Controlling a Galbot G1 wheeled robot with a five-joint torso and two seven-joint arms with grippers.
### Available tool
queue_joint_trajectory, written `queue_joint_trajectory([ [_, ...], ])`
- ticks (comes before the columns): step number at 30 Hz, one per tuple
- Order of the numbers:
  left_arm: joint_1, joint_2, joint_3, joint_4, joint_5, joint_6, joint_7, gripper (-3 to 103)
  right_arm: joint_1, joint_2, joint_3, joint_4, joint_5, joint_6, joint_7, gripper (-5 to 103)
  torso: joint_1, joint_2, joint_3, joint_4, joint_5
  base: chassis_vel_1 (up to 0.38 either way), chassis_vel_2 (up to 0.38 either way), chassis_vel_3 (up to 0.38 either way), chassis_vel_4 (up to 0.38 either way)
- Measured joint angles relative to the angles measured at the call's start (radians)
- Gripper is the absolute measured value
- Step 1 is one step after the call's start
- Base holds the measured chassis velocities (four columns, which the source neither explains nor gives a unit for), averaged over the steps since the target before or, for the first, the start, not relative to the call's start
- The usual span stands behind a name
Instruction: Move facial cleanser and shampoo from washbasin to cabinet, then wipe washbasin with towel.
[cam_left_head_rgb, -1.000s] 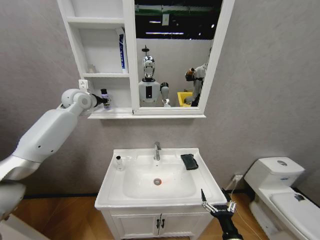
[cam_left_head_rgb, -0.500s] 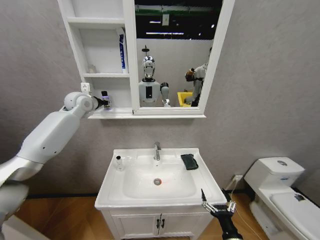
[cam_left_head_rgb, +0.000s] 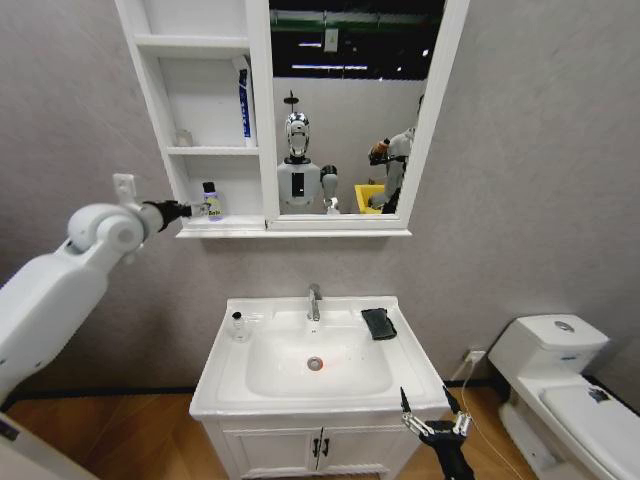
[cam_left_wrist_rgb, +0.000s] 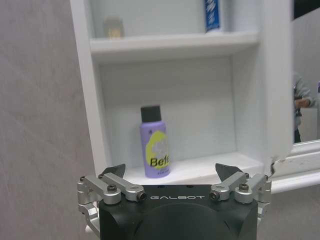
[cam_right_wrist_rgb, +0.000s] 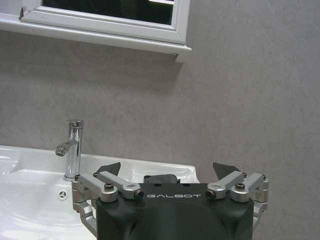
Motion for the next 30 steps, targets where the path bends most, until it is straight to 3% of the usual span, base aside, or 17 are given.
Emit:
queue_joint_trajectory([
  [1,0.000,0.000,0.000,0.000,0.000,0.000,0.000,101,0.000,0.000,0.000,0.000,0.000,0.000,0.000,100,0.000,0.000,0.000,0.0000,0.0000,0.000,0.000,0.000,0.000],
  [3,0.113,0.032,-0.056,-0.076,0.051,-0.072,0.004,99,0.001,0.003,-0.005,-0.016,-0.006,0.008,0.005,100,0.000,0.000,0.000,0.0006,0.0002,0.000,0.000,0.000,0.000],
  [4,0.202,0.038,-0.083,-0.126,0.089,-0.141,-0.022,98,-0.002,0.005,-0.011,-0.027,-0.012,0.016,0.013,100,0.000,0.000,0.000,0.0005,0.0001,0.000,0.000,0.000,0.000],
  [7,0.267,0.016,-0.100,-0.146,0.122,-0.185,-0.042,98,-0.011,0.010,-0.011,-0.027,-0.018,0.021,0.026,100,0.000,0.000,0.000,0.0004,0.0004,0.000,0.000,0.000,0.000],
  [9,0.362,-0.058,-0.107,-0.149,0.195,-0.251,-0.059,98,-0.031,0.031,0.000,-0.011,-0.032,0.030,0.056,100,0.000,0.000,0.000,-0.0011,-0.0001,0.000,0.000,0.000,0.000],
  [13,0.482,-0.124,-0.148,-0.147,0.276,-0.295,-0.057,98,-0.030,0.036,0.002,0.009,-0.035,0.019,0.079,100,0.000,0.000,0.000,-0.0011,0.0003,0.000,0.000,0.000,0.000],
  [16,0.673,-0.249,-0.218,-0.129,0.412,-0.344,-0.003,98,-0.015,0.028,0.003,0.056,-0.037,-0.014,0.095,100,0.000,0.000,0.000,0.0007,0.0001,0.000,0.000,0.000,0.000],
  [17,0.673,-0.249,-0.218,-0.129,0.412,-0.344,-0.003,98,-0.015,0.028,0.003,0.056,-0.037,-0.014,0.095,100,0.000,0.000,0.000,0.0007,0.0001,0.000,0.000,0.000,0.000],
  [20,0.810,-0.390,-0.230,-0.076,0.582,-0.404,0.074,98,-0.009,0.011,0.004,0.112,-0.035,-0.043,0.100,100,0.000,0.000,0.000,0.0002,0.0003,0.000,0.000,0.000,0.000],
  [29,0.879,-0.557,-0.214,0.049,0.748,-0.506,0.150,96,-0.080,-0.013,0.005,0.238,0.034,-0.117,0.070,100,0.000,0.000,0.000,-0.0002,0.0003,0.000,0.000,0.000,0.000],
  [30,0.881,-0.580,-0.210,0.080,0.770,-0.527,0.160,100,-0.098,-0.016,0.013,0.264,0.043,-0.124,0.067,100,0.000,0.000,0.000,-0.0001,0.0002,0.000,0.000,0.000,0.000],
])
